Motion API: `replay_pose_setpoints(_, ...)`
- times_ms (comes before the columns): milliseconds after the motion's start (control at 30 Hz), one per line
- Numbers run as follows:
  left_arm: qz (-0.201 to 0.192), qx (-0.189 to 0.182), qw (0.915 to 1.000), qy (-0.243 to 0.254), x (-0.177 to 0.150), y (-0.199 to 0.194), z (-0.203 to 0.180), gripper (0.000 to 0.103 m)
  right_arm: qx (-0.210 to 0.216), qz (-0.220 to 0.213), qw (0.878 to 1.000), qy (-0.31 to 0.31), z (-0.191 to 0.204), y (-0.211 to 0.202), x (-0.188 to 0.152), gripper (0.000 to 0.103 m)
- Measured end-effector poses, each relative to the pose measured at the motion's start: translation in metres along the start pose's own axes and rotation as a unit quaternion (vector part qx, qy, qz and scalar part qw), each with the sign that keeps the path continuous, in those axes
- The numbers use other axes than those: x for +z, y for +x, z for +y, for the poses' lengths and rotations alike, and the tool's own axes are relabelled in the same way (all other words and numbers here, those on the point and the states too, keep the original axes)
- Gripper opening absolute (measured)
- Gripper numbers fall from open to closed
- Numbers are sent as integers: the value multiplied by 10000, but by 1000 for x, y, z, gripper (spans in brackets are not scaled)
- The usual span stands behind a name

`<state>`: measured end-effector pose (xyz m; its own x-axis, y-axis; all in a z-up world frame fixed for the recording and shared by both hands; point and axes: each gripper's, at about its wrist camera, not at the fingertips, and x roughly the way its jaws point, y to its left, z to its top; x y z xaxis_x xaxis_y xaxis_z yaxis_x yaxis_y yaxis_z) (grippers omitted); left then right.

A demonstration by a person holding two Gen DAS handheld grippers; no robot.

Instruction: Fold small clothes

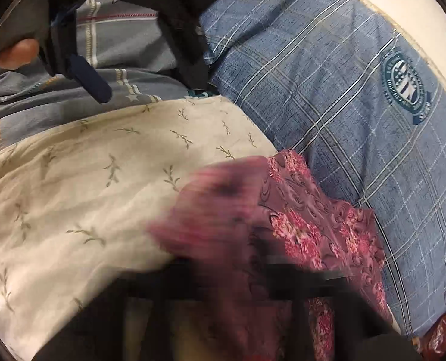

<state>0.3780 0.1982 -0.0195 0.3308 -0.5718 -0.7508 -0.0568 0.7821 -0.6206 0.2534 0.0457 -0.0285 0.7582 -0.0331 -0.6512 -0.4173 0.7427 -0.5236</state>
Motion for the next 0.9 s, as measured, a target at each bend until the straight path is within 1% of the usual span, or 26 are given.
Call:
replay_pose_setpoints(33,91,-123,9999,10,6,6,-4,97,13,-108,9999,60,-7,-2,-2,10)
replay_pose_setpoints(100,262,-345,9991,33,18,21,-15,97,-7,-483,9985,277,-23,-17,-6,9)
replay_pose_setpoints(167,425,-479,9979,105,29,41,-32,97,20,-724,9964,438,-33,-31,-11,9)
replay_pose_setpoints(233,642,-506,9964,214,37,65,-52,97,41,-857,9951,502,-37,-40,-17,9)
replay_pose_setpoints(333,946,-303,9941,443,45,99,-80,97,224,-890,9941,576,-41,-45,-25,9)
replay_pose_setpoints(400,1166,-253,9912,582,47,115,-94,96,321,-893,9937,588,-43,-42,-28,9)
replay_pose_setpoints(433,1218,-194,9902,660,48,121,-101,90,352,-894,9935,606,-44,-40,-31,9)
replay_pose_setpoints(467,1214,-91,9898,734,48,124,-107,71,415,-891,9930,657,-45,-40,-33,9)
replay_pose_setpoints(500,1254,-36,9886,830,48,127,-114,54,449,-892,9926,696,-46,-39,-35,9)
replay_pose_setpoints(533,1302,10,9876,877,47,128,-118,20,504,-892,9918,760,-48,-36,-38,9)
replay_pose_setpoints(567,1310,110,9871,918,45,129,-122,10,561,-904,9907,846,-51,-37,-40,9)
replay_pose_setpoints(633,1149,280,9872,1066,40,123,-132,10,615,-938,9888,984,-56,-39,-44,9)
replay_pose_setpoints(667,1075,289,9874,1121,38,117,-137,9,668,-966,9871,1091,-61,-41,-47,9)
replay_pose_setpoints(767,855,193,9881,1263,29,99,-154,9,786,-1078,9805,1442,-78,-53,-54,9)
replay_pose_setpoints(900,751,86,9871,1409,19,83,-182,9,804,-1211,9726,1813,-100,-75,-66,9)
